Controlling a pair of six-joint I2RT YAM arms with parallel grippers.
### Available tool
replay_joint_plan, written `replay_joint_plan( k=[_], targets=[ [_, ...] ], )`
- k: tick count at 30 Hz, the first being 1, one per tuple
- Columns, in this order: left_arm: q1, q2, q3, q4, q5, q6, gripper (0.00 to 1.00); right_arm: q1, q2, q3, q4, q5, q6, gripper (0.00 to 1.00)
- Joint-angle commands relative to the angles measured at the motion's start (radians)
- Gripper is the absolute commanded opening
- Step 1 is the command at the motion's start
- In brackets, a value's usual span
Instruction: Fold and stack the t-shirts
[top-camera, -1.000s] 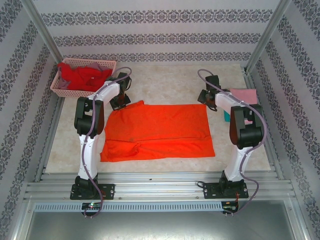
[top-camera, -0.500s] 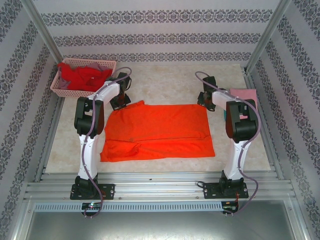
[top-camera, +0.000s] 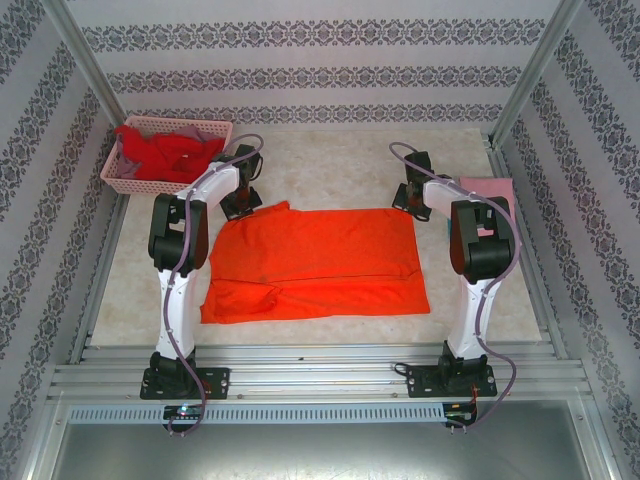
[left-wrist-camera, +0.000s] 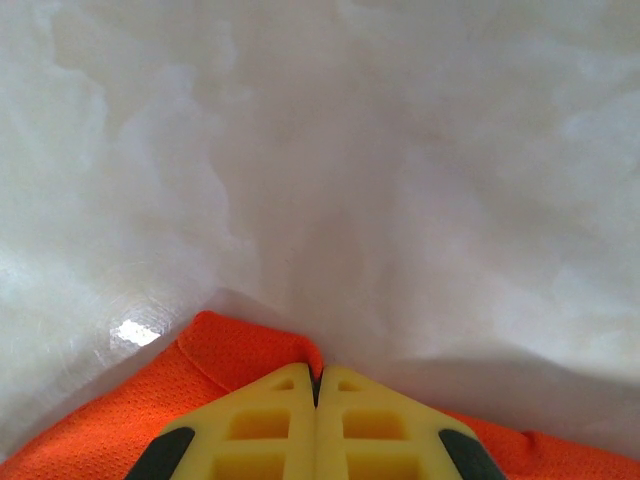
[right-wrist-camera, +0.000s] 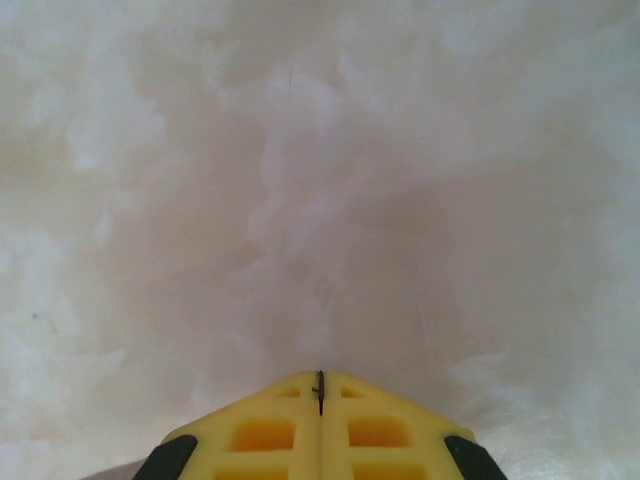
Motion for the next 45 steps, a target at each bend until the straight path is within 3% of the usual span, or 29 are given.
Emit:
replay_joint_plan(
  k=[1, 11, 21, 45],
  targets=[
    [-0.003, -0.057, -0.025, 0.026, 0.005, -0.008, 0.0, -0.003, -0.06, -0.039, 0.024, 0.006, -0.022, 0.0],
    [0.004, -0.207, -0.122, 0.13, -0.054, -0.012, 0.0, -0.017, -0.256, -0.224, 0.187, -0.043, -0.05, 0.0],
    [0.004, -0.291, -0.19, 0.147, -0.044, -0.006, 0.0, -0.016, -0.476, -0.424, 0.257, -0.064, -0.038, 0.0],
    [0.005, -0.598, -0.532, 0.163, -0.061, -0.009, 0.0, 0.029, -0.87, -0.714, 0.074, -0.08, 0.006, 0.0]
  ],
)
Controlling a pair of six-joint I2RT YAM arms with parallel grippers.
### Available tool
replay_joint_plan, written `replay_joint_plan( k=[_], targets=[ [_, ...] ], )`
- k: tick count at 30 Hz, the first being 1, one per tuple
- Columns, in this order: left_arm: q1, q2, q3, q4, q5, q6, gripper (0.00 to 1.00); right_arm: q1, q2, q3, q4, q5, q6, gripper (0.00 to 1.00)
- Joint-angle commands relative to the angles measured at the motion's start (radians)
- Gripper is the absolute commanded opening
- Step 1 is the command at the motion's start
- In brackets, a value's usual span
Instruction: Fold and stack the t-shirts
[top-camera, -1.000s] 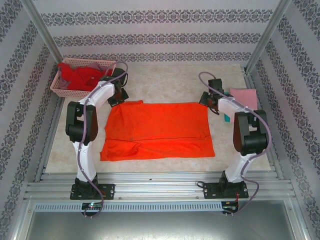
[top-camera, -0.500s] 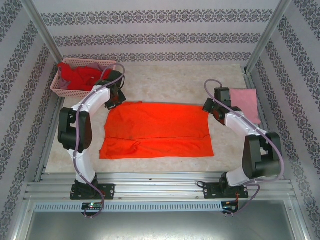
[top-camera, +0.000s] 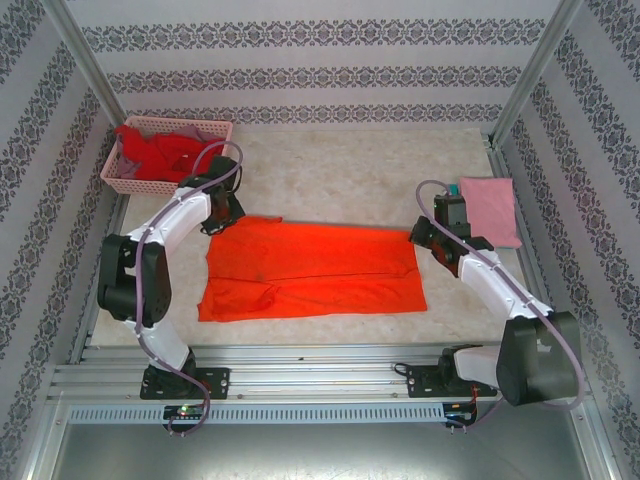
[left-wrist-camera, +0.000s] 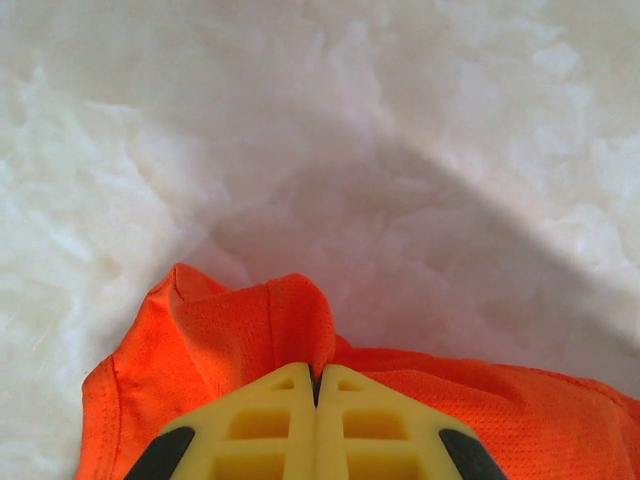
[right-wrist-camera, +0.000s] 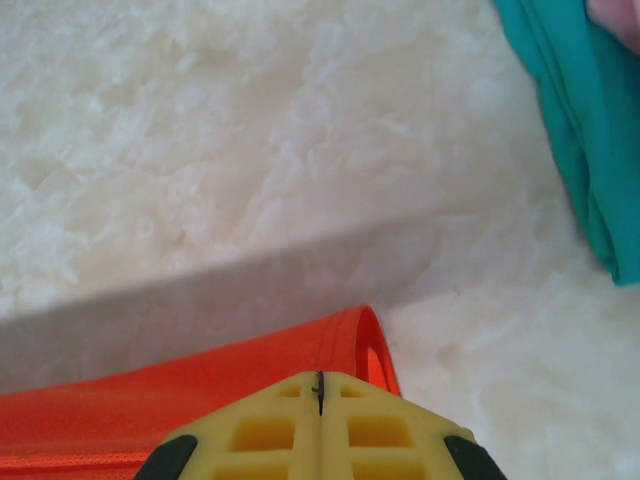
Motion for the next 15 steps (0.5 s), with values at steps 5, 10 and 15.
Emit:
replay_joint_plan(
  k=[5, 10, 15],
  targets=[
    [0.002, -0.135, -0.109, -0.032, -0.024, -0.031, 0.0, 0.028, -0.065, -0.067, -0.095, 0.004, 0.038, 0.0],
    [-0.001, -0.189, -0.175, -0.066, -0.001, -0.067, 0.0, 0.033, -0.077, -0.083, -0.121, 0.02, 0.048, 0.0],
    [-0.011, -0.22, -0.201, -0.068, 0.027, -0.094, 0.0, 0.048, -0.053, -0.061, -0.122, 0.01, 0.053, 0.0]
  ],
)
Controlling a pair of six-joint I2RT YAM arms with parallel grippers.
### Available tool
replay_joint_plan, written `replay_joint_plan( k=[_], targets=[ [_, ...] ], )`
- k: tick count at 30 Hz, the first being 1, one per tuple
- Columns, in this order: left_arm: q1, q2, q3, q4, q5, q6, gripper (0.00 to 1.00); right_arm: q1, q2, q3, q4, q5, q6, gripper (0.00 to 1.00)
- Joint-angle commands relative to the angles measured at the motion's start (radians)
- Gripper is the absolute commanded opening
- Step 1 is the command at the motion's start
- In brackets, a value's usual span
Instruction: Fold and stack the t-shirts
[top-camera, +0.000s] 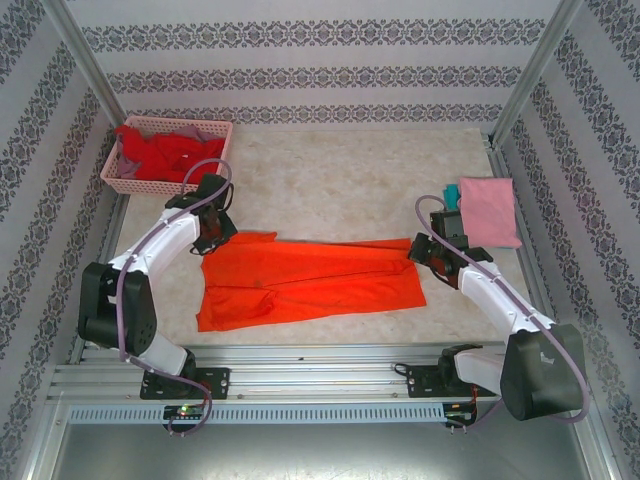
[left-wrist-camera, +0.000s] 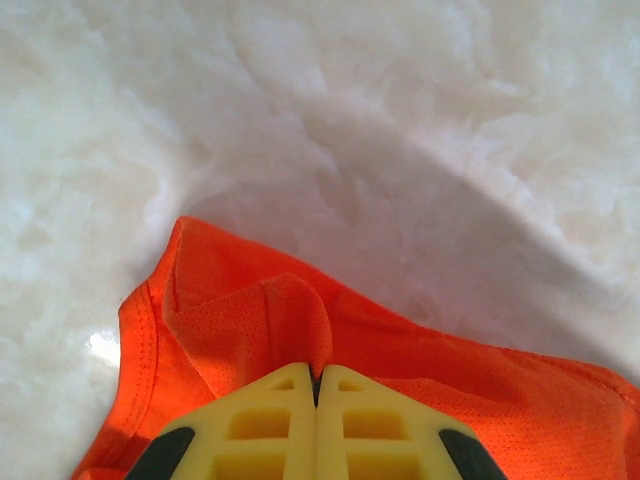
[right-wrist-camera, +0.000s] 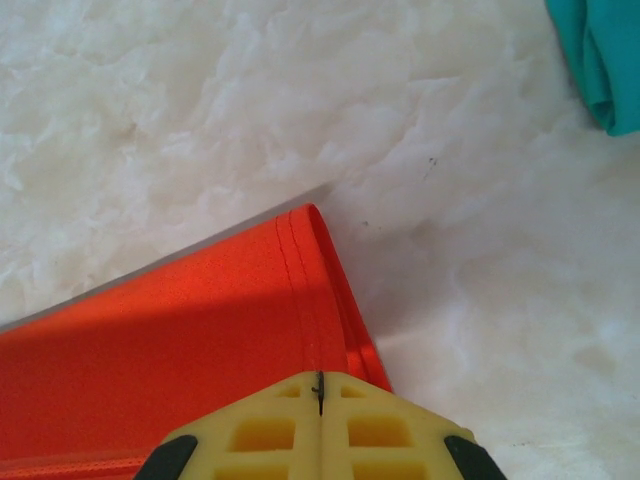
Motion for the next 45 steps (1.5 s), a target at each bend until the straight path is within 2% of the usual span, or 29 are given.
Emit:
replay_joint_plan(
  k=[1, 13, 19, 39, 45],
  targets=[
    [-0.01, -0.031, -0.002, -0.043, 0.011, -0.036, 0.0, 0.02, 0.016, 0.017, -0.02, 0.015, 0.014, 0.0],
    [-0.012, -0.04, 0.093, -0.136, 0.057, -0.066, 0.0, 0.052, 0.143, 0.151, 0.002, 0.001, -0.005, 0.0],
    [-0.012, -0.084, 0.096, -0.195, 0.086, -0.094, 0.0, 0.056, 0.153, 0.168, 0.0, -0.008, -0.013, 0.0],
    [-0.018, -0.288, -0.155, -0.232, 0.225, -0.236, 0.0, 0.051, 0.182, 0.166, -0.018, -0.027, -0.028, 0.0],
    [-0.017, -0.317, -0.214, -0.225, 0.297, -0.243, 0.01, 0.05, 0.197, 0.167, -0.02, -0.03, -0.031, 0.0]
  ],
)
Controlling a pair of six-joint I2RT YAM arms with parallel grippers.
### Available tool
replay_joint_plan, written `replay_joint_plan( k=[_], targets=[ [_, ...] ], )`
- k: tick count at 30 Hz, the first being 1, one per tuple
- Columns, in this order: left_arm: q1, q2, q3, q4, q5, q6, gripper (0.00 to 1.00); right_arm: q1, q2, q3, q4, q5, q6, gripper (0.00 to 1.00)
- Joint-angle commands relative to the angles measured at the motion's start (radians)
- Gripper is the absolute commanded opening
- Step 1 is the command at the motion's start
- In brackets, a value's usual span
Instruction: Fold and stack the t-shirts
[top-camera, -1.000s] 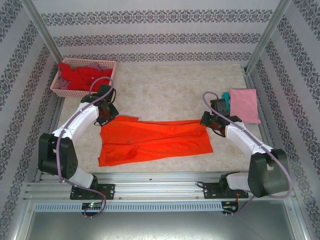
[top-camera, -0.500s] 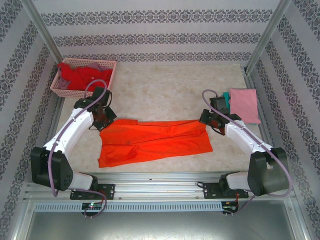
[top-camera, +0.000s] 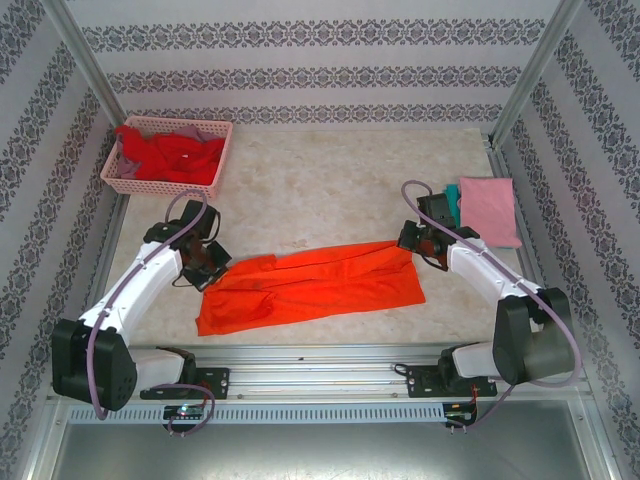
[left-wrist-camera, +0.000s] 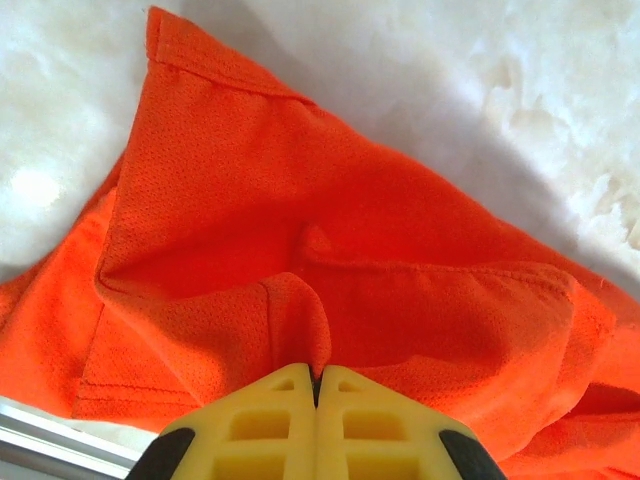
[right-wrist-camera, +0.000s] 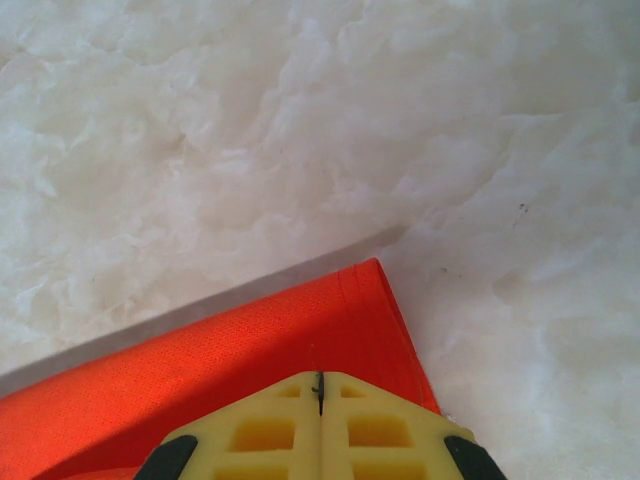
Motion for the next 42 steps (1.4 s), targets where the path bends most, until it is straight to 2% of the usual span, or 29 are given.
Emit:
replay_joint_plan(
  k=[1, 15, 20, 28, 42],
  targets=[
    [-0.008, -0.022, -0.023, -0.042, 0.056, -0.024, 0.01, 0.005, 0.014, 0.019, -0.014, -0.013, -0.021, 0.0],
    [0.058, -0.098, -0.067, -0.077, 0.197, -0.019, 0.04, -0.005, 0.049, 0.01, -0.01, -0.015, -0.026, 0.0],
    [0.07, -0.097, -0.067, -0.15, 0.177, 0.029, 0.0, -0.006, 0.057, 0.005, -0.005, -0.019, -0.025, 0.0],
    [0.078, -0.101, -0.083, -0.131, 0.21, 0.028, 0.0, -0.007, 0.082, 0.014, -0.004, -0.021, -0.027, 0.0],
    [0.137, -0.108, -0.141, -0.127, 0.244, 0.102, 0.0, -0.054, -0.05, 0.025, -0.113, -0.014, -0.033, 0.0]
  ],
)
